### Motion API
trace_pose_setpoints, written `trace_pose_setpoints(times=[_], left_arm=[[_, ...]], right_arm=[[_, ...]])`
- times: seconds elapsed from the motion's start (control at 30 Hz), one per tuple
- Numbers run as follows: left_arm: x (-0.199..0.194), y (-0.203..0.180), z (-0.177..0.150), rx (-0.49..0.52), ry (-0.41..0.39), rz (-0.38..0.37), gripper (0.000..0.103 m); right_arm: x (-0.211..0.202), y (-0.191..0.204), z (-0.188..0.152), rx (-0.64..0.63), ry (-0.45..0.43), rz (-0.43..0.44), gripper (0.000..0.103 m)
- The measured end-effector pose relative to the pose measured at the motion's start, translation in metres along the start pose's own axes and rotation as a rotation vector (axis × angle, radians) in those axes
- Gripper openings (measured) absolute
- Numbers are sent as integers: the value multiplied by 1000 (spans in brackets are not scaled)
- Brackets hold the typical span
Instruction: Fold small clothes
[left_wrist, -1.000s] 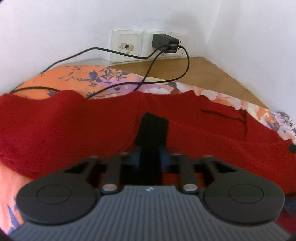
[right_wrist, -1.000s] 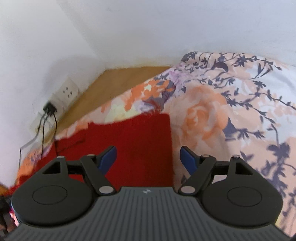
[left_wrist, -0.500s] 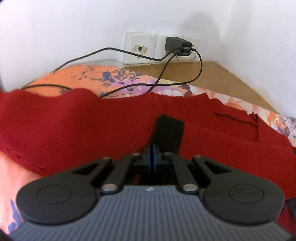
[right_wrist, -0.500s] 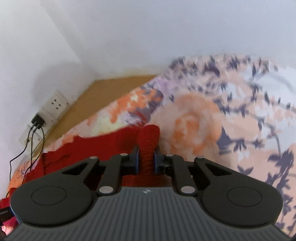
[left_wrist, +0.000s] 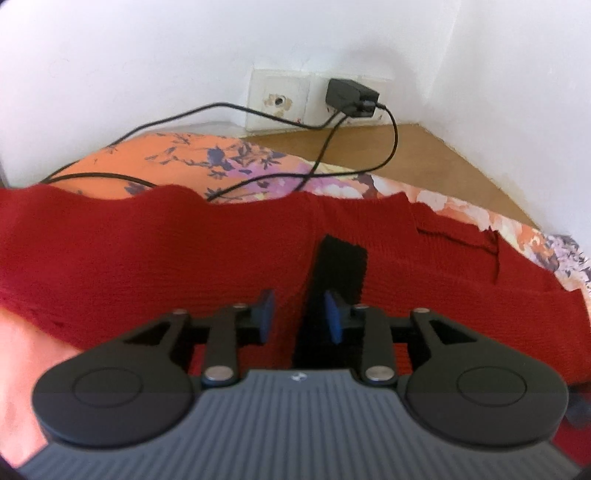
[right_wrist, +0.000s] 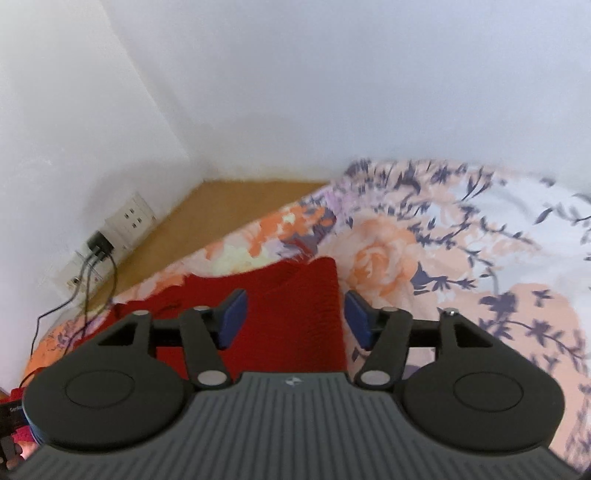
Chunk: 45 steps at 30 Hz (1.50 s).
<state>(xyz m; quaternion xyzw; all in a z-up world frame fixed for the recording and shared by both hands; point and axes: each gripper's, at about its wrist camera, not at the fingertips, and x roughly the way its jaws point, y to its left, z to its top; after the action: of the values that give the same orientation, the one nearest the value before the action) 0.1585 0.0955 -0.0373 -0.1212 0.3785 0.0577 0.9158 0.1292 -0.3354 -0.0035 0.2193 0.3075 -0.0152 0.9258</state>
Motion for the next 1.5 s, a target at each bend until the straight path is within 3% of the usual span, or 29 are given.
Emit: trace_pose_setpoints(times=[0.2, 0.3, 0.6, 0.93, 1.2, 1.37, 1.5], left_arm=[[-23, 7, 2, 20, 17, 30, 38], [-34, 13, -1, 11, 16, 37, 53], [-49, 18, -22, 22, 42, 22, 53], [-63, 48, -41, 63, 48, 122, 53], [-75, 104, -39, -19, 18, 213, 53], [-80, 141, -36, -135, 14, 234, 53], [-86, 166, -35, -225, -33, 237, 53]], right_arm=[[-45, 33, -15, -47, -14, 2, 79], [-55, 49, -22, -50, -2, 2, 80], [-83, 81, -51, -96, 52, -6, 83], [-110, 105, -82, -113, 88, 6, 84], [-110, 129, -100, -127, 147, 54, 86], [-100, 137, -110, -127, 189, 72, 86], [-94, 131, -119, -124, 223, 52, 86]])
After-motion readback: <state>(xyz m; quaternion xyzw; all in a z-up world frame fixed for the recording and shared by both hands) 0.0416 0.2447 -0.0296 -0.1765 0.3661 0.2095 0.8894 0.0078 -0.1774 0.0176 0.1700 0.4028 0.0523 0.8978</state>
